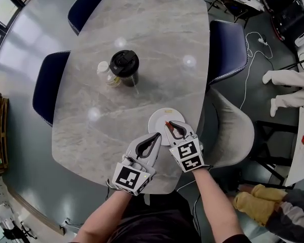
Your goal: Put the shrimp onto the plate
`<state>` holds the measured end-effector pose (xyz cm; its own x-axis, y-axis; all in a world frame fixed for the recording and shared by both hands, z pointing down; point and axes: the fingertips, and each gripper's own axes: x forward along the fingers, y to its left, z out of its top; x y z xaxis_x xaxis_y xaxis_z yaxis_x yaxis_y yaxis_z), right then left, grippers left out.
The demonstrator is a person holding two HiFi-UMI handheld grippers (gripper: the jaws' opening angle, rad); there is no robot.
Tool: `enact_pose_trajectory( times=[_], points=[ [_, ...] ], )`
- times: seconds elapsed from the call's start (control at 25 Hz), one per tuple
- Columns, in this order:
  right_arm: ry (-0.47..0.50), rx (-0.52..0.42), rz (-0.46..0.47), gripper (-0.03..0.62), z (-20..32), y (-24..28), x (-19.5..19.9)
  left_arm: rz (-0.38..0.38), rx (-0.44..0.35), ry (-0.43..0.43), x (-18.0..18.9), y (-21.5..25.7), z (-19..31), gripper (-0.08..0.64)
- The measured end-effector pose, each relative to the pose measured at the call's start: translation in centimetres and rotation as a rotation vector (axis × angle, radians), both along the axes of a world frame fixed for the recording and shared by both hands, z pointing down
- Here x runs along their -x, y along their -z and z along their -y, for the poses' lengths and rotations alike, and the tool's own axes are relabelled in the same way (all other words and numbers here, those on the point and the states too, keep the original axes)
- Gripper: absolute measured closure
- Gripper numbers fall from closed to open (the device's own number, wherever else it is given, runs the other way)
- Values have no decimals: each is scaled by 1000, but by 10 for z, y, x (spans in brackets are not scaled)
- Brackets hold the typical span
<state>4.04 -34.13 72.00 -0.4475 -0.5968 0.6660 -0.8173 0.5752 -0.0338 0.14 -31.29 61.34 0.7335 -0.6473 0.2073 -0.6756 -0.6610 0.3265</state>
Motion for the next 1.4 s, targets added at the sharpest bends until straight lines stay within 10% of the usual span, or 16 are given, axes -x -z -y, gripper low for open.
enact_pose_trajectory(
  times=[0.8,1.4],
  points=[
    [107,95,-208,518,6,-24,9,46,24,34,17,0,3,554],
    [-49,-45,73,577,-28,115,13,73,23,-13,2,66,-21,554]
  ],
)
